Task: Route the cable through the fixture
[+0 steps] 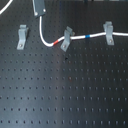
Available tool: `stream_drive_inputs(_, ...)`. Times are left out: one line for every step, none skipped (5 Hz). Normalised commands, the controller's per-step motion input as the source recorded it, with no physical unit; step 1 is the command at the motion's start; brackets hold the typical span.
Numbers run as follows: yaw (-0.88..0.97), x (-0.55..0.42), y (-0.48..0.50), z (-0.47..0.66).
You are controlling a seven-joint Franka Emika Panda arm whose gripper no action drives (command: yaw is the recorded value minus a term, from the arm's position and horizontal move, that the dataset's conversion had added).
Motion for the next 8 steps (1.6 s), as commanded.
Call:
stream_drive_inputs(0.00, -0.012, -0.005, 0.00)
stream_drive_inputs(-0.04, 0.000, 0.000, 0.00)
stream_drive_inputs(0.00, 0.000, 0.000, 0.06)
stream_drive_inputs(0.00, -0.004, 0.135, 0.32)
stream_drive_inputs(-0.01, 0.026, 0.039, 0.46)
stream_drive_inputs(0.35, -0.173, -0.011, 0.27)
stream_drive_inputs(0.94, -0.178, -0.053, 0.09)
stream_drive_inputs(0.96, -0.165, -0.035, 0.11)
